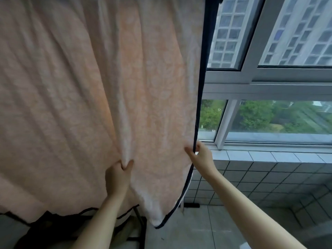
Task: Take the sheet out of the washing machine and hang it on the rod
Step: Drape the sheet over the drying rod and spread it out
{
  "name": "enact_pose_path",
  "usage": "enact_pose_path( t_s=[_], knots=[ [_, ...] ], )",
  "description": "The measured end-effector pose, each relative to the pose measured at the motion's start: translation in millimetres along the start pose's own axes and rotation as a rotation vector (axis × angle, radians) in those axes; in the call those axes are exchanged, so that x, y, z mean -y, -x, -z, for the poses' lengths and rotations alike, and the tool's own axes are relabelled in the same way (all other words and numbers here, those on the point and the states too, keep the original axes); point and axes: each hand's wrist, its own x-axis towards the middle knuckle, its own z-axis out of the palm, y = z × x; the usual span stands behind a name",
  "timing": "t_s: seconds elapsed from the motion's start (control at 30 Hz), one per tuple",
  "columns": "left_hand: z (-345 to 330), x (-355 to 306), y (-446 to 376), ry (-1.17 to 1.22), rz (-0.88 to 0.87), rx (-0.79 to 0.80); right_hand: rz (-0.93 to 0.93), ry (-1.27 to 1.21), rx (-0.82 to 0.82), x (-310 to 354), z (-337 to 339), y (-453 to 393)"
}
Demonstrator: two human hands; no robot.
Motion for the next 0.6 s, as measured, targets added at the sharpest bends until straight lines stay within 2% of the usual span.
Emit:
enact_pose_path(
  t_s=[0.13,0.2,0.37,0.6],
  knots=[
    [30,-34,-29,0.056,-0.138,-0.278,0.170,-0.160,-0.142,36,9,-8],
    [35,-36,-36,0.023,-0.203,-0.320,0.224,-0.143,-0.179,40,7,-9],
    [14,-26,-17,-0.145,-0.184,-0.170,0.214,0.000,-0.182,19,-4,-16],
    [-8,-19,6,-0.192,-0.037,0.041,0.096,0.051,-0.107,-3,0,-18]
  ],
)
